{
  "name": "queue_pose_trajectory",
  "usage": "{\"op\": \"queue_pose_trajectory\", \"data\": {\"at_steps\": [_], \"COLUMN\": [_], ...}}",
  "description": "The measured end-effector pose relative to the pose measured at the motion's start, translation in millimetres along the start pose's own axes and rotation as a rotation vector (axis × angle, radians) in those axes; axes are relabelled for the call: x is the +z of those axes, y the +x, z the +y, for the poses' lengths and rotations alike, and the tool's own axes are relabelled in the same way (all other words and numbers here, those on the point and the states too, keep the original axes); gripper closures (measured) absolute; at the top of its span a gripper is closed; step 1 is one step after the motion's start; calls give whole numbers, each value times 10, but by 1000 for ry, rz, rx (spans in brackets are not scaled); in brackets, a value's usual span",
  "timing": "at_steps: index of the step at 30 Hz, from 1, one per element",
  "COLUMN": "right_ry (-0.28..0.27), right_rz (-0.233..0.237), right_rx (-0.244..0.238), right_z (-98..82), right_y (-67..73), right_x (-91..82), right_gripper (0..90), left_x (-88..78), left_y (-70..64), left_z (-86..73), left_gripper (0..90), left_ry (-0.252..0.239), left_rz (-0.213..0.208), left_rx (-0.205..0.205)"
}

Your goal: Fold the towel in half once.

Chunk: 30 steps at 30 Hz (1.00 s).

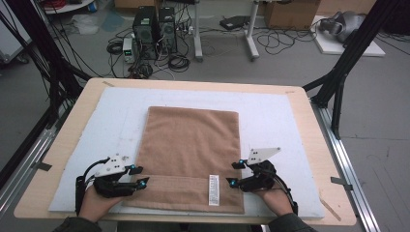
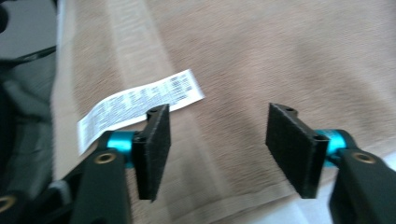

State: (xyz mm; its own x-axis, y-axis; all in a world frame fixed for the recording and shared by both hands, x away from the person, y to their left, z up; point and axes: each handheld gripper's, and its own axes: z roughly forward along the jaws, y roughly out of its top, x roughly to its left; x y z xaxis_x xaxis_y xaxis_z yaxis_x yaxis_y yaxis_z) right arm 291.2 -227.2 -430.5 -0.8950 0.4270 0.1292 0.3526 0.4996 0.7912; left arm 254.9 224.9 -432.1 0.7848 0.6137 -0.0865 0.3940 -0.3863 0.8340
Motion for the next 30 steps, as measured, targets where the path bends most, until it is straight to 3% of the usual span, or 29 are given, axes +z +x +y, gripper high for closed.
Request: {"op": "queue_pose_trajectory", "data": {"at_steps": [12, 19, 23, 30], "right_ry": [-12, -26, -19, 4], "right_rz": [-75, -110, -112, -122], "right_rx": [38, 54, 52, 32], "right_z": [264, 380, 464, 581], "right_y": [-331, -517, -577, -638], "right_x": [10, -27, -23, 7], "right_gripper": [294, 281, 285, 285], "left_x": [94, 117, 125, 159], "left_y": [286, 416, 471, 578], "left_z": [257, 453, 545, 551], "left_gripper": [428, 422, 423, 424], "left_ry": [-25, -35, -30, -30], "left_rz": [67, 82, 83, 89], "left_rx": [-34, -43, -34, -72]}}
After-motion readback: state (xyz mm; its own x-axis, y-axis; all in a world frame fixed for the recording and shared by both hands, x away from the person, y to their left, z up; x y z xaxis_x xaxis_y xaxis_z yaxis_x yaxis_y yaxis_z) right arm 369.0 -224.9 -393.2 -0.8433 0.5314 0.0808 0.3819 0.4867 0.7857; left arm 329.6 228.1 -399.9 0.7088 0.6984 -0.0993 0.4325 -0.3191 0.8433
